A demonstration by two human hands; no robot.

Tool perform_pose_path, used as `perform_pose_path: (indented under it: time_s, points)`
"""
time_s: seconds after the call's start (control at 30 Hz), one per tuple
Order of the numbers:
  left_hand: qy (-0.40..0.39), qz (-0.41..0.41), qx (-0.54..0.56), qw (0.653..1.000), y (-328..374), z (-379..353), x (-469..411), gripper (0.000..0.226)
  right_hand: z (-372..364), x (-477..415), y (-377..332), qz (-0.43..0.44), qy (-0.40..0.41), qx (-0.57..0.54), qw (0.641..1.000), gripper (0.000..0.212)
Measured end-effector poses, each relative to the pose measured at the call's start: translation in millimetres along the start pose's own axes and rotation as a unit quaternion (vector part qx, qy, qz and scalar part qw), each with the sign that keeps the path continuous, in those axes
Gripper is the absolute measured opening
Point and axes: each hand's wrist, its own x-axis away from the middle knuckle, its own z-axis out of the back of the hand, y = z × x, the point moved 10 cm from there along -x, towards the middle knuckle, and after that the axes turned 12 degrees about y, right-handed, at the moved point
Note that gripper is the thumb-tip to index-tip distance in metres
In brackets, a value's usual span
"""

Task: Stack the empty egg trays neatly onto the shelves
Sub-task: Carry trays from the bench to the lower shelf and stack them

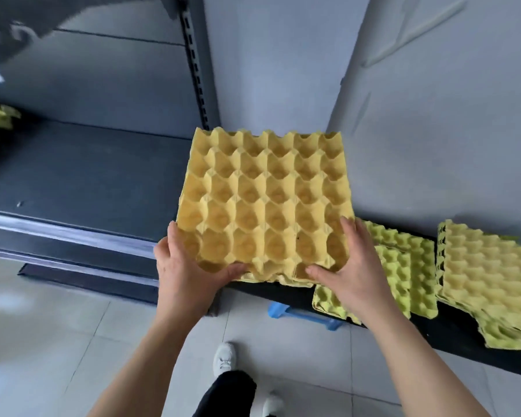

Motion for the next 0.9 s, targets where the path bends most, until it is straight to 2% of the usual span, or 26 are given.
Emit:
perform_pose_path:
  time_s: [0.13,0.3,0.43,0.57,0.77,0.9]
  points:
    - [0.054,0.024,0.014,0.998,-19.5,64.5,4.5,0.125,-15.1,15.3,-58.7,0.056,-0.029,-0.002,0.998,0.103]
    - [0.124,0.025,0.045,0.991,-46.7,150.8,-6.7,0.102,-60.1,29.5,-143.2,0.124,-0.069,0.006,0.99,0.101]
    - [0.163,0.037,0.046,0.985,-90.0,222.7,-32.7,0.112,-113.0,46.8,-213.9,0.15,-0.098,-0.002,0.984,0.099]
    - [0.167,0.047,0.058,0.983,-137.9,298.0,-63.5,0.115,-172.5,70.7,-282.5,0.16,-0.115,-0.022,0.98,0.098]
    - [0.158,0.03,0.043,0.986,-197.9,397.8,-115.1,0.088,-257.4,105.2,-368.7,0.153,-0.136,-0.044,0.978,0.095]
    - [0.159,0.029,0.027,0.986,-228.3,438.9,-155.5,0.094,-305.2,110.4,-409.8,0.137,-0.15,-0.053,0.978,0.094]
